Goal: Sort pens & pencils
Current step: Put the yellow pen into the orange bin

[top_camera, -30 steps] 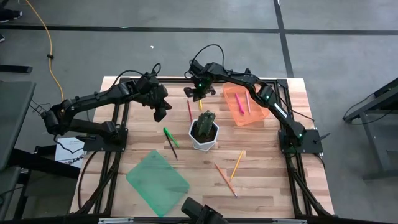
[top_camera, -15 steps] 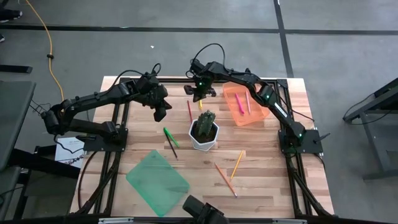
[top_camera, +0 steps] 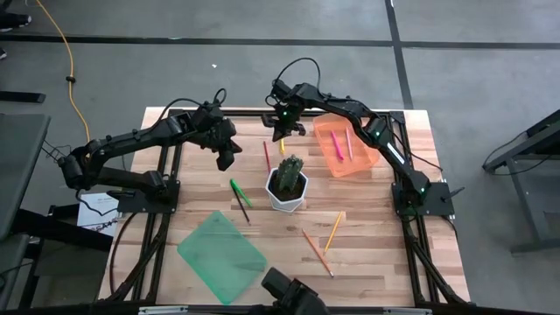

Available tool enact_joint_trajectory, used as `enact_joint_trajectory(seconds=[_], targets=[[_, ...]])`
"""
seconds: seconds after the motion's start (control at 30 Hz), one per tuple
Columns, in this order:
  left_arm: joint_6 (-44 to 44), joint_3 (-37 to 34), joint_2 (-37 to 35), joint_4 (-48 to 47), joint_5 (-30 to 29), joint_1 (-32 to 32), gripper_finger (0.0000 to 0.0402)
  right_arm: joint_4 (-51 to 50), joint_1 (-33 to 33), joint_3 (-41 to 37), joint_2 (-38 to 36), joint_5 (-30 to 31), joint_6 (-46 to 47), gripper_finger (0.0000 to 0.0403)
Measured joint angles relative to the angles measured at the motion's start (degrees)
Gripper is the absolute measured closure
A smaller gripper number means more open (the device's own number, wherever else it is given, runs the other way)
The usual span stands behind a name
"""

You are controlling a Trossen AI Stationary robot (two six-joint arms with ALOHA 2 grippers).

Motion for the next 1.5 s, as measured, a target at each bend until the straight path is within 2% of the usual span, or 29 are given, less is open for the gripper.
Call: enact_joint_trajectory(seconds=[0.27,0.73,0.97,1.33,1.5], targets=[[0.0,0.0,0.0,1.0,-0.1,0.0,0.0401,-0.9,-0.8,0.0,0.0,-0.7,0.0,0.0403],[0.0,0.0,0.0,0.8,-0.1,0.0,0.0401,0.9,0.1,0.0,0.2,1.9,-3.7,0.0403],[-0.1,0.0,0.0,0.8,-0.1,0.0,0.0401,7.8,-0.3,0.0,0.1,1.6,-3.8,0.0403],[-0.2,0.0,0.0,0.7,0.0,0.0,0.0401,23.2,-2.9,0.0,0.1,-0.7,4.3,0.0403],[-0.2,0.0,0.0,0.7,0.0,0.0,0.0401,26.2,-2.9,0.0,0.0,3.3,4.0,0.0403]])
